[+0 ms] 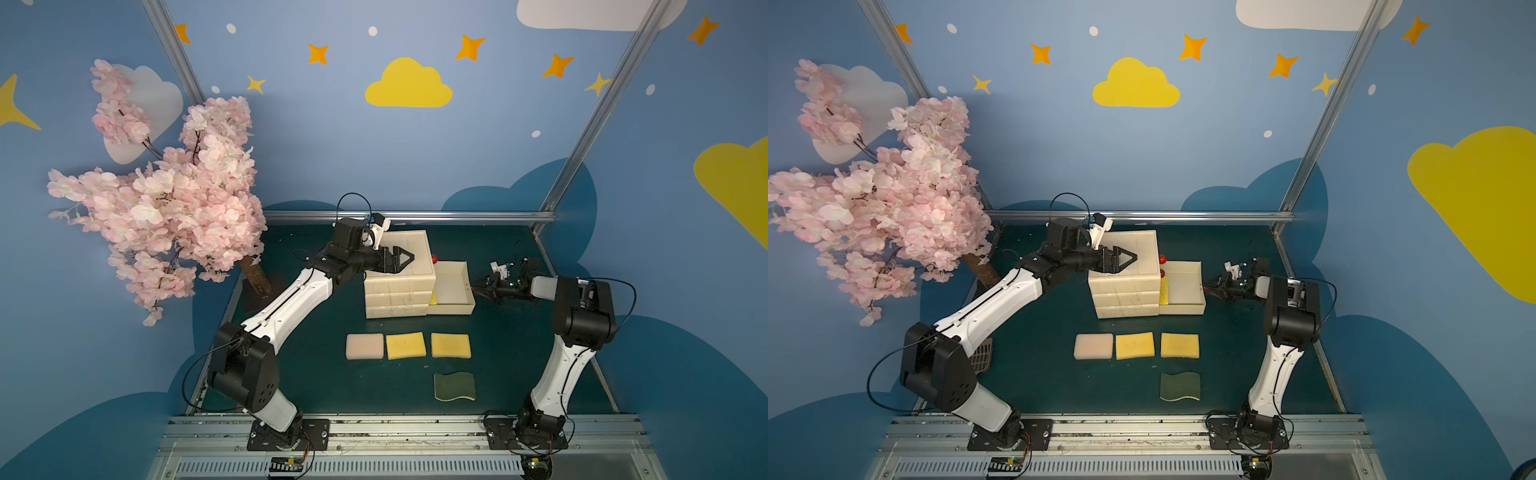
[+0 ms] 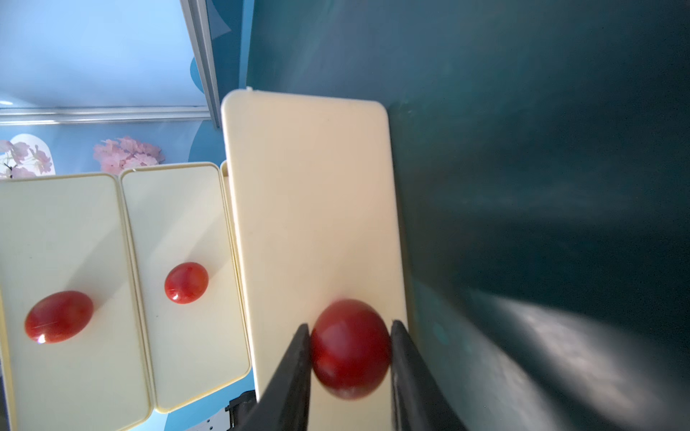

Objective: Take the sponge out of the drawer
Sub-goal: Open the drawer in the storage box.

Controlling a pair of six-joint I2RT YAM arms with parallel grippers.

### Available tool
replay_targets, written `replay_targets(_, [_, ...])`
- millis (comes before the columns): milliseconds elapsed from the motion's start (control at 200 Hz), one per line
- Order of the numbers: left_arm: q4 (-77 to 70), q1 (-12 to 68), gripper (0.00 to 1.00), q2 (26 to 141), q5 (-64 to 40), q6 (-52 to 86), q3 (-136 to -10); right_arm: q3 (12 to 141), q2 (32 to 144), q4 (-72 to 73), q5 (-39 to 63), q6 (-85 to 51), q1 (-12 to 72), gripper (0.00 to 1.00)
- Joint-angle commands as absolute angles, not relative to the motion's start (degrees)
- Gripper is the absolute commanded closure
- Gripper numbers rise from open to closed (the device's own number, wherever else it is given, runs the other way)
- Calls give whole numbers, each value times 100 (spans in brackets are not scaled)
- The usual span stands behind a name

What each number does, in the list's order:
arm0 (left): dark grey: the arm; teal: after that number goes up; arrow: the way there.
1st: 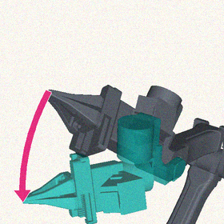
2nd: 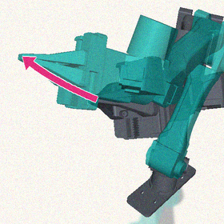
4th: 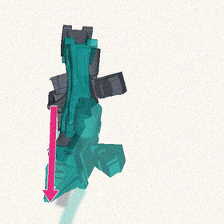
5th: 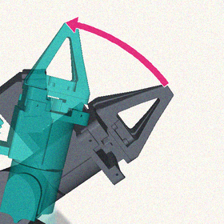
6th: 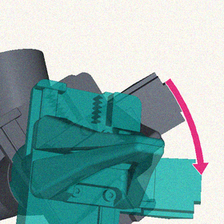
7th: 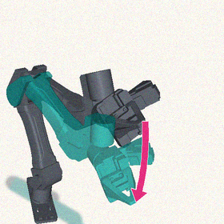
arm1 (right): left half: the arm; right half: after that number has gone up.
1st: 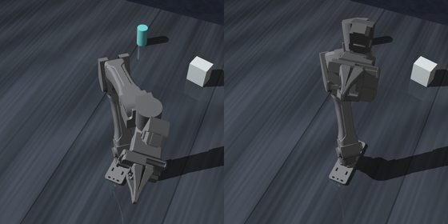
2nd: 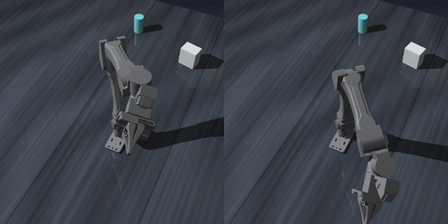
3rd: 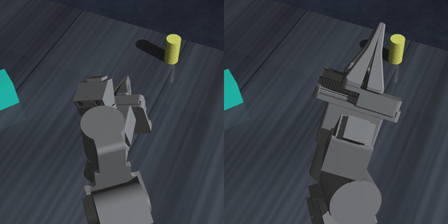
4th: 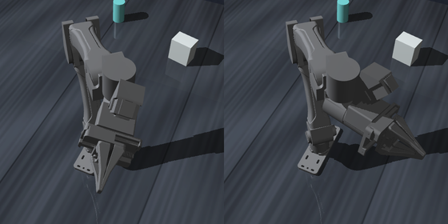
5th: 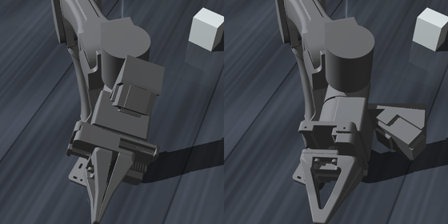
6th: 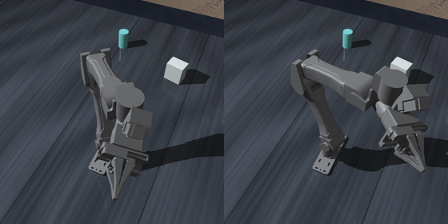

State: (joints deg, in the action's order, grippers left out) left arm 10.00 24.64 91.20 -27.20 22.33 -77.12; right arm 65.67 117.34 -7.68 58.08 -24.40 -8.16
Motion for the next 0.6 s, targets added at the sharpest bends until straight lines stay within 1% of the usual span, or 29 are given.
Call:
replay_targets(0, [1090,2435,4,9264,-2731,2249,-7629,6717,11628,-1011,5572,-2355,-846,80])
replay_targets(70, [1081,2435,4,9256,-2759,2250,-7628,6732,11589,-1038,5540,-2336,-837,68])
replay_targets(205, [1064,2435,4,9236,-2788,2245,-7620,6695,11039,-1240,5128,-2126,-846,62])
replay_targets(360, [978,2435,4,9221,-2960,2257,-7604,6873,10138,-1902,4066,-1726,-814,48])
replay_targets(476, [916,2435,4,9169,-2979,2281,-7562,6891,9527,-2204,3184,-1622,-680,47])
replay_targets(596, [868,2435,4,9078,-2959,2268,-7506,6872,9146,-2355,2524,-1460,-165,46])
